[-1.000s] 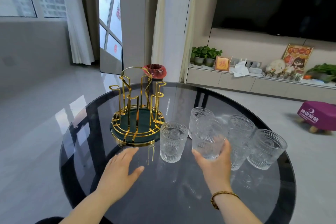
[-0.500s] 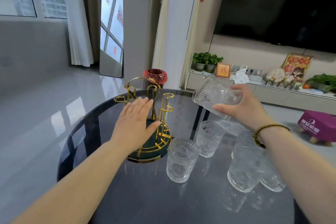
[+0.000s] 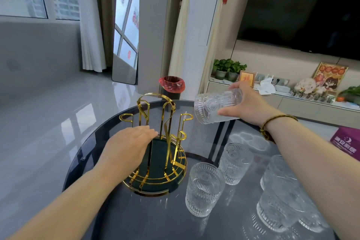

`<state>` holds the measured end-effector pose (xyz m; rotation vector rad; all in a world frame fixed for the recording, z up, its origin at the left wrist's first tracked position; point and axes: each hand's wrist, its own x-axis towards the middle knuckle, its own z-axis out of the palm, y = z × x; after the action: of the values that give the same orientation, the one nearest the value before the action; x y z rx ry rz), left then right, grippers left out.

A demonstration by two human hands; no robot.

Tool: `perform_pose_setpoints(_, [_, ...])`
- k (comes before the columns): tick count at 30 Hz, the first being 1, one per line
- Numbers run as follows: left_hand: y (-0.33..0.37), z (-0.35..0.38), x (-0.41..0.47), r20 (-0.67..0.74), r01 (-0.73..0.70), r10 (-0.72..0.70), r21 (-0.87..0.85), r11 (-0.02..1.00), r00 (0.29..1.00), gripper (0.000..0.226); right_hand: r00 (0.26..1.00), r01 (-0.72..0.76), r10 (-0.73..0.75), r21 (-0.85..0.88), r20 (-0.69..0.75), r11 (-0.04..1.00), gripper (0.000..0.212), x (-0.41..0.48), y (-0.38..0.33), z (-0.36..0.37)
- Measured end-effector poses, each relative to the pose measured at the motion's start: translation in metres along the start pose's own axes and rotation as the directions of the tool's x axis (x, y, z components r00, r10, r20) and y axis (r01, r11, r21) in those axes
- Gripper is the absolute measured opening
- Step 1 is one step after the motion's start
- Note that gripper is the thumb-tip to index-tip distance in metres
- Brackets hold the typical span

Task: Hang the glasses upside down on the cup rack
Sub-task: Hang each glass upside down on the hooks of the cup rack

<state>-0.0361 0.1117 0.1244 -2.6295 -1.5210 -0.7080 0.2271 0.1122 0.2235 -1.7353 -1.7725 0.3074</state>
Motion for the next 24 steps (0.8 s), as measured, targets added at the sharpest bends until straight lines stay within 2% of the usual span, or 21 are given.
perform_pose_setpoints(4, [-0.004, 0.000, -0.013, -0.074, 0.016, -0.021, -0.078, 0.997, 0.997, 0.040, 0.988, 0.085, -0.073, -0.077, 0.139, 0.993, 0.068, 0.011, -0.014, 0.009])
perform_pose_setpoints(8, [0.003, 0.007, -0.017, -0.177, 0.033, -0.051, -0.104, 0.994, 0.983, 0.036, 0.958, 0.141, -0.105, -0.120, 0.266, 0.983, 0.075, 0.020, -0.026, 0.024])
perform_pose_setpoints(14, [0.000, 0.010, -0.017, -0.230, 0.013, -0.039, -0.114, 0.993, 0.972, 0.029, 0.941, 0.127, -0.066, -0.167, 0.332, 0.978, 0.078, 0.029, -0.033, 0.053])
perform_pose_setpoints(19, [-0.002, 0.011, -0.016, -0.232, 0.000, -0.030, -0.127, 0.992, 0.972, 0.034, 0.915, 0.153, -0.043, -0.247, 0.402, 0.957, 0.078, 0.032, -0.034, 0.078])
perform_pose_setpoints(24, [-0.003, 0.012, -0.016, -0.226, 0.004, -0.042, -0.163, 0.987, 0.973, 0.035, 0.909, 0.149, -0.030, -0.257, 0.417, 0.955, 0.079, 0.031, -0.029, 0.091])
